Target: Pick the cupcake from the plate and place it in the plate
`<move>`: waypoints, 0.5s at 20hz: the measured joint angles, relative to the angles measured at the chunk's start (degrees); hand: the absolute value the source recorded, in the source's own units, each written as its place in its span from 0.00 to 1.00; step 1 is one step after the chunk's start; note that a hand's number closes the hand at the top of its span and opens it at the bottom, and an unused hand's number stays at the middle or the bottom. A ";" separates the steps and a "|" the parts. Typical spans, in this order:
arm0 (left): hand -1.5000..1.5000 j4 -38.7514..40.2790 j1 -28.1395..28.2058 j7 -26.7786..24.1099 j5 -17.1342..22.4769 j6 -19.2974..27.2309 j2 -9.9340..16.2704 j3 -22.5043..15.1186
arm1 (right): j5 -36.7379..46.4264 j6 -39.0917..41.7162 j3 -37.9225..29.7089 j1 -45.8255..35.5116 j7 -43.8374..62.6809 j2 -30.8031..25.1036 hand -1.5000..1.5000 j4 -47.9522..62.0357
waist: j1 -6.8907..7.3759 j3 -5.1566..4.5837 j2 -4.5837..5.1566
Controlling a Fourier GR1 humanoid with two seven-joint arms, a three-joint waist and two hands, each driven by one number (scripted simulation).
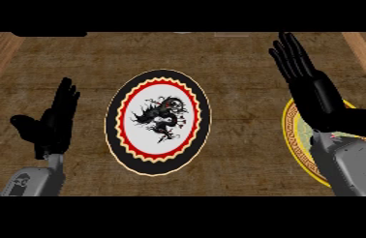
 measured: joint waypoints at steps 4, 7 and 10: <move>0.50 -2.41 -2.76 1.19 -1.67 -2.41 2.50 -0.55 | 1.15 3.29 1.04 -1.33 -0.16 0.47 1.00 3.49 | 0.41 0.16 -0.93; 0.50 -5.15 -5.75 2.10 -2.54 -4.96 5.42 -1.13 | 6.04 4.73 3.61 -2.69 1.19 -2.65 1.00 6.48 | 0.29 -0.25 -1.40; 0.50 -6.12 -6.63 2.12 -2.69 -6.48 6.51 -1.57 | 18.13 0.99 7.44 -1.42 4.08 -8.98 1.00 9.60 | -0.13 -0.35 -1.61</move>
